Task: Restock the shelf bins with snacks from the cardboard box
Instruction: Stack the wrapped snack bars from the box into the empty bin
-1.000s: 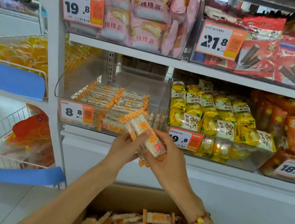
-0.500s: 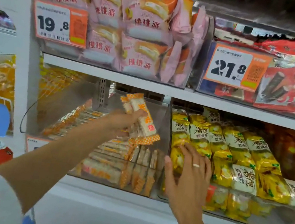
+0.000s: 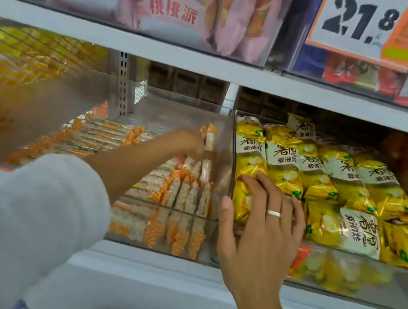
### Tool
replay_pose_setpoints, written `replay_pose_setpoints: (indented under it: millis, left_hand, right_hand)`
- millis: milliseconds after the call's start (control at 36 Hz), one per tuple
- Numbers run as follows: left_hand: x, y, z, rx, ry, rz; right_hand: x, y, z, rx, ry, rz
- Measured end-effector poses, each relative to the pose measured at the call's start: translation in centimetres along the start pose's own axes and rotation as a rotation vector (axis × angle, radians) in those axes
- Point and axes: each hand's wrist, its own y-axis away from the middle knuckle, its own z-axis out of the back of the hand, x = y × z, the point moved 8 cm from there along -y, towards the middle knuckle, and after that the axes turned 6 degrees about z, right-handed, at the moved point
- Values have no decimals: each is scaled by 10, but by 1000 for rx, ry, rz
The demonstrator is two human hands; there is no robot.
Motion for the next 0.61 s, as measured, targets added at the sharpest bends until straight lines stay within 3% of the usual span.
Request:
replay_pose_setpoints:
  millis: [111, 222, 306, 444, 611]
  left_hand:
    - [6, 1, -8, 78, -1, -69]
    - [5, -2, -4, -101, 54, -264]
    - [-4, 6, -12, -108, 11, -420]
    - [-1, -2, -37, 16, -231, -343]
    - [9, -15, -44, 44, -106, -352]
  right_hand:
    - [1, 0, 1, 6, -2, 0]
    - [1, 0, 2, 17, -5, 0]
    - [1, 0, 2, 15, -1, 2]
    - [1, 0, 1, -3, 1, 5]
    - [1, 0, 1, -18, 9, 8]
